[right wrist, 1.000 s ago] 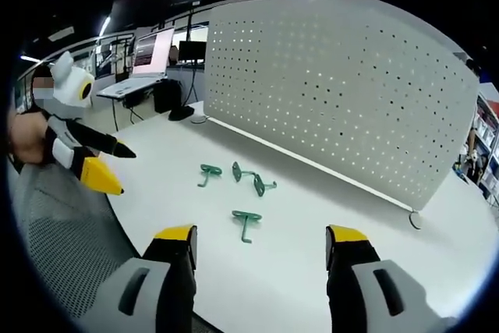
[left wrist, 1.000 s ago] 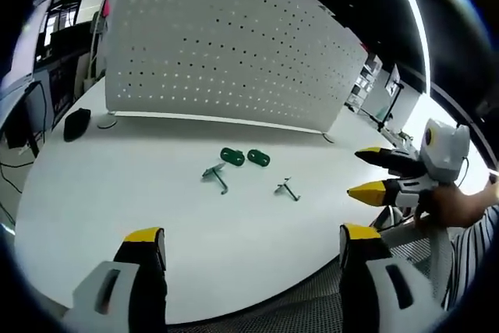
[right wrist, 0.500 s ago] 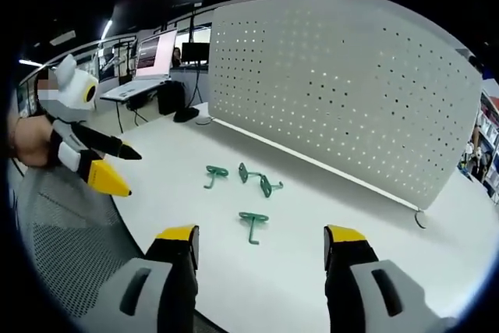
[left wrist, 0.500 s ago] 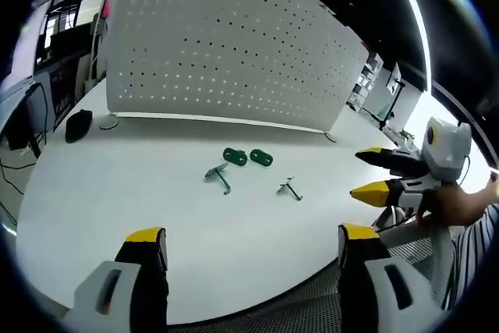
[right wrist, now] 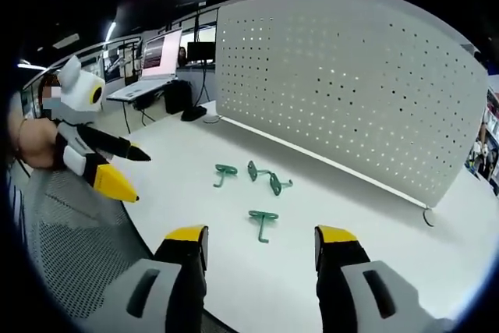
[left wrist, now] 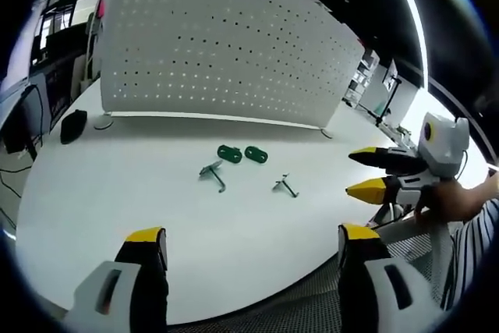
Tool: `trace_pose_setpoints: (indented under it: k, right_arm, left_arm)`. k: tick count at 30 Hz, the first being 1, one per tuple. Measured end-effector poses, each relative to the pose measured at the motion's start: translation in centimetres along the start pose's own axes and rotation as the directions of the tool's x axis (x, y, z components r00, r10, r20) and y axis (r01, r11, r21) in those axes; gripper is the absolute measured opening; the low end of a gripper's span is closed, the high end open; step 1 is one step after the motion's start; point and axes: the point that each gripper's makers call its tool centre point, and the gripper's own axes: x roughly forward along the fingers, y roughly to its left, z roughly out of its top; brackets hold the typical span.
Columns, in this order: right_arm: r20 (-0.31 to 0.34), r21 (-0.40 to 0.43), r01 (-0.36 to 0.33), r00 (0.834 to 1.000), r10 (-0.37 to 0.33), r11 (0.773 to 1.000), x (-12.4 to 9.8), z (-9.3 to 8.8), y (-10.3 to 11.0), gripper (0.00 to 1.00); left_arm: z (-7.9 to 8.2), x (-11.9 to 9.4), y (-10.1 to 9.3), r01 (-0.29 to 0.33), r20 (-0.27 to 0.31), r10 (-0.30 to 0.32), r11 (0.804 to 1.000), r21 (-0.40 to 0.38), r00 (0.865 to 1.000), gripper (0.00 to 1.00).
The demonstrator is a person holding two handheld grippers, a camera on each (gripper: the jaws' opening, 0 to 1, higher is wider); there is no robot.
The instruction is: Insert the hook assembly into the mounting plate slot until the hook locks in place.
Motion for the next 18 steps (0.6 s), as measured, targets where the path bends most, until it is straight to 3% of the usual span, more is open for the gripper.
trace_pose_setpoints:
  k: [5, 7, 10, 18]
  right_arm:
    - [0.004, 0.004, 0.015, 1.0, -0.015, 1.0, -0.1, 0.0, -0.4, 0.51]
    - [0.005, 0.008, 0.016, 1.0, -0.016, 1.0, -0.2, 0.1, -0.4, 0.51]
    - [0.0, 0.008, 0.016, 1.0, -0.016, 1.0, -0.1, 0.0, -0.4, 0.51]
    - [0.008, 0.011, 0.021, 1.0, -0.021, 1.0, -0.2, 0.1, -0.5, 0.46]
  left_arm:
    - [0.4, 1.2, -1.3, 0.048, -0.015, -0.047, 0.998, 0.039, 0.999, 0.88]
    - [1.4, 1.6, -1.4, 0.054, 0.024, -0.055, 0.998, 0.044, 0.998, 0.87]
    - [1.6, 2.4, -1.5, 0.06, 0.021, -0.06, 0.998, 0.037, 0.998, 0.85]
    - [1.2, 5.1, -2.3, 0.099, -0.03, -0.096, 0.989, 0.114, 0.995, 0.75]
